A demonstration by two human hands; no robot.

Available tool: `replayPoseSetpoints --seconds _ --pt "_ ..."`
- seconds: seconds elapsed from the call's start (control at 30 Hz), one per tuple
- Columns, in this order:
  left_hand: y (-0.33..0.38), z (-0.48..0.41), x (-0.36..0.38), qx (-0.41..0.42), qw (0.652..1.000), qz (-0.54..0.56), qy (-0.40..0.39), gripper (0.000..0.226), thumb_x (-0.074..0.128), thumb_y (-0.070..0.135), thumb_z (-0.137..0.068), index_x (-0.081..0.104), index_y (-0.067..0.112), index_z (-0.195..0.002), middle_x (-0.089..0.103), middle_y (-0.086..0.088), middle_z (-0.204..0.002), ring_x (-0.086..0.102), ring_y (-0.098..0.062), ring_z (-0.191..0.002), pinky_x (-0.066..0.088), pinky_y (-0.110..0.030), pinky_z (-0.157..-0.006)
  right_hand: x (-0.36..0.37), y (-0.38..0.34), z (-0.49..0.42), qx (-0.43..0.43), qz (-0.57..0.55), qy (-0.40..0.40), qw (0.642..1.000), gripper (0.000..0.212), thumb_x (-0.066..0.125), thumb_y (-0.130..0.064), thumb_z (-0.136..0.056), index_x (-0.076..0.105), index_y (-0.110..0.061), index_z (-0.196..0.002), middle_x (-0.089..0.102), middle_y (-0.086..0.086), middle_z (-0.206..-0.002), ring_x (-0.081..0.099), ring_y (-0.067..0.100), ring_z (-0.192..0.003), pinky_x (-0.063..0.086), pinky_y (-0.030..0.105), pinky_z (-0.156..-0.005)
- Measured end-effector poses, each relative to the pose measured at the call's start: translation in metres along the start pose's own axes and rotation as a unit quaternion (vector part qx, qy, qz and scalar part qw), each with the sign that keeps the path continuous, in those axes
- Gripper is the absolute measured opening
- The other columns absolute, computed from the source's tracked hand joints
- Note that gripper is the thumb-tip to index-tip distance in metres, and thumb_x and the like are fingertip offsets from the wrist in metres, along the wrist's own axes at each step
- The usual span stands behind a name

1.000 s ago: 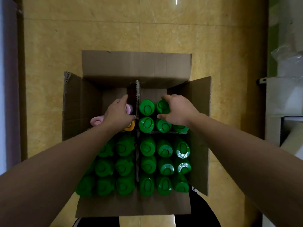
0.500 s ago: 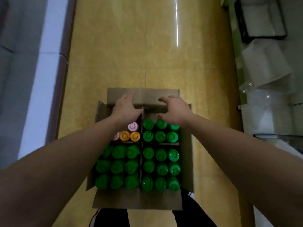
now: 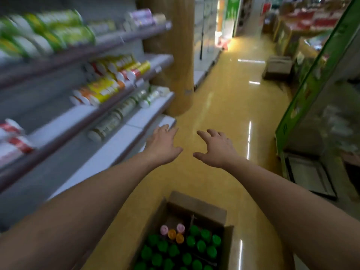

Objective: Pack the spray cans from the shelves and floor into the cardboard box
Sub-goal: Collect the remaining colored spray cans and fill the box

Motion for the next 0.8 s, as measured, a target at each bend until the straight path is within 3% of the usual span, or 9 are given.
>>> replayPoseSetpoints --seconds 0.23,0.47,0.8 --pt "-0.032 0.126 -0.146 -0.005 0.994 -0.075 0.083 0.079 0.064 0.056 -0.085 0.033 0.027 -0.152 0.025 -0.012 -0.160 0.022 -0.034 -0.147 0.032 -0.050 -0.115 -0.097 -0.137 0.082 -0.085 0.020 0.083 0.993 0.086 0.062 -0.068 -0.083 0.027 -0.035 -0.154 0.030 0.011 -0.160 0.033 0.038 -0.141 0.037 0.053 -0.110" --pt "-0.094 0.263 -0.200 -0.023 0.987 -0.124 0.103 0.082 0.062 0.058 -0.084 0.029 0.030 -0.153 0.023 -0.011 -0.160 0.022 -0.034 -0.146 0.033 -0.053 -0.113 -0.111 -0.274 0.169 -0.166 0.050 0.097 0.980 0.089 0.061 -0.067 -0.085 0.022 -0.033 -0.157 0.020 0.013 -0.165 0.023 0.038 -0.148 0.028 0.057 -0.115" --pt "-0.198 0.457 -0.234 -0.213 0.959 -0.155 0.103 0.081 0.063 0.054 -0.087 0.026 0.029 -0.154 0.010 -0.011 -0.165 0.014 -0.035 -0.149 0.027 -0.054 -0.116 -0.063 -0.423 0.254 -0.345 0.057 0.056 0.935 0.089 0.061 -0.067 -0.084 0.020 -0.036 -0.157 0.015 0.009 -0.166 0.017 0.036 -0.150 0.024 0.059 -0.117"
Point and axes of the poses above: each hand's wrist, its own z-axis away from the middle knuckle, its own x-axis out of the palm, y = z × x, the point moved 9 cm from there along -z, towards the middle knuckle
